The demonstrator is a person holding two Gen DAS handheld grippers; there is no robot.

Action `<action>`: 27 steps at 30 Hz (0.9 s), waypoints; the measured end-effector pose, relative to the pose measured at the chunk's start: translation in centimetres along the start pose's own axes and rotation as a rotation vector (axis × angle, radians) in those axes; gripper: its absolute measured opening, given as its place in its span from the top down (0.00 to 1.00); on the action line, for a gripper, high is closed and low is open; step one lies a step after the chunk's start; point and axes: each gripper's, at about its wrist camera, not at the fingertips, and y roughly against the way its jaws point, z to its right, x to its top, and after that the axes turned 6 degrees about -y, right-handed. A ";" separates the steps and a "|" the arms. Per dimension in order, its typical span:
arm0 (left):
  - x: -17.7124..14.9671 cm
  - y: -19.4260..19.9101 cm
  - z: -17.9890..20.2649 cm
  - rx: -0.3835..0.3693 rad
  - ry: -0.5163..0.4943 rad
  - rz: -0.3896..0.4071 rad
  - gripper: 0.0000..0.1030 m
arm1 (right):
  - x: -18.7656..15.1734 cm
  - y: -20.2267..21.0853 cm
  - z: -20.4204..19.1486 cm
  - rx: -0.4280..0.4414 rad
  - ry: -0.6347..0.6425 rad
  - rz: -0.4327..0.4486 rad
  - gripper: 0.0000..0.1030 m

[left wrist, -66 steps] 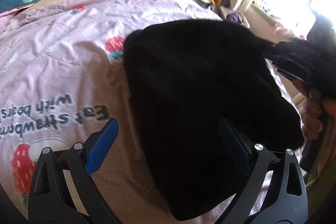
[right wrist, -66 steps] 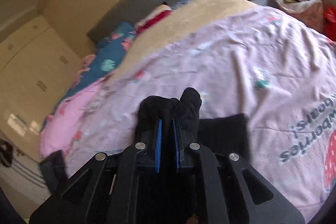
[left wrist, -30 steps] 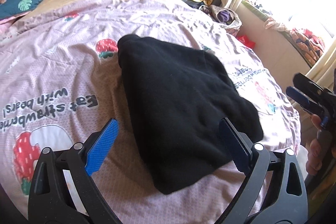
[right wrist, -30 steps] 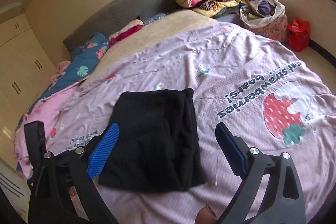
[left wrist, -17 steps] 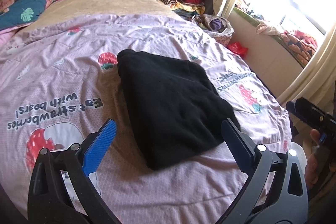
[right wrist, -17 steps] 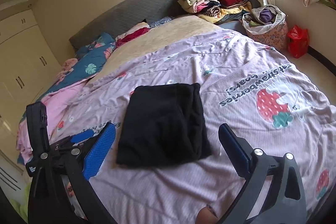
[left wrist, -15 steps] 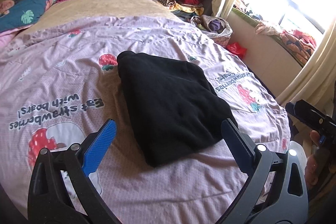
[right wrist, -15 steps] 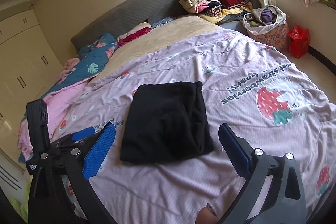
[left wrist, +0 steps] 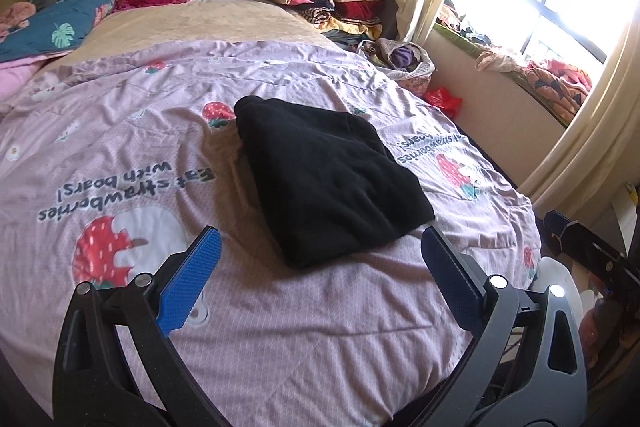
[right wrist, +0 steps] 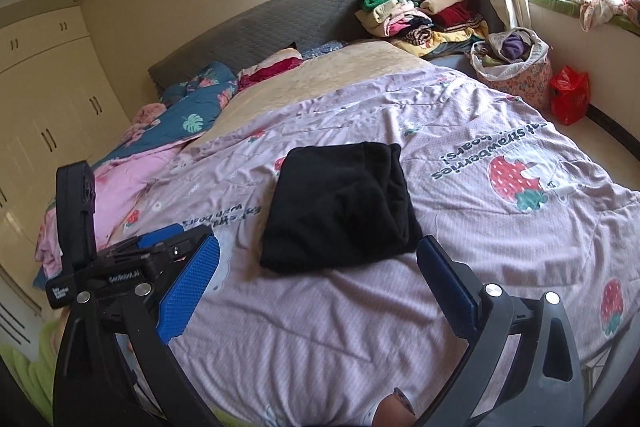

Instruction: Fold small clothes

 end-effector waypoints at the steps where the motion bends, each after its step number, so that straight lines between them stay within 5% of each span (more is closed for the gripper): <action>1: -0.4 0.2 0.0 0.006 -0.002 0.002 0.09 | -0.5 0.2 -0.1 -0.002 0.004 0.004 0.04; 20: -7.0 0.5 0.6 0.090 -0.025 0.014 0.09 | -10.3 -2.2 2.2 -0.271 0.066 0.110 0.04; 27: -8.0 0.0 1.1 0.091 -0.031 0.001 0.09 | -10.8 -3.2 2.4 -0.252 0.076 0.081 0.04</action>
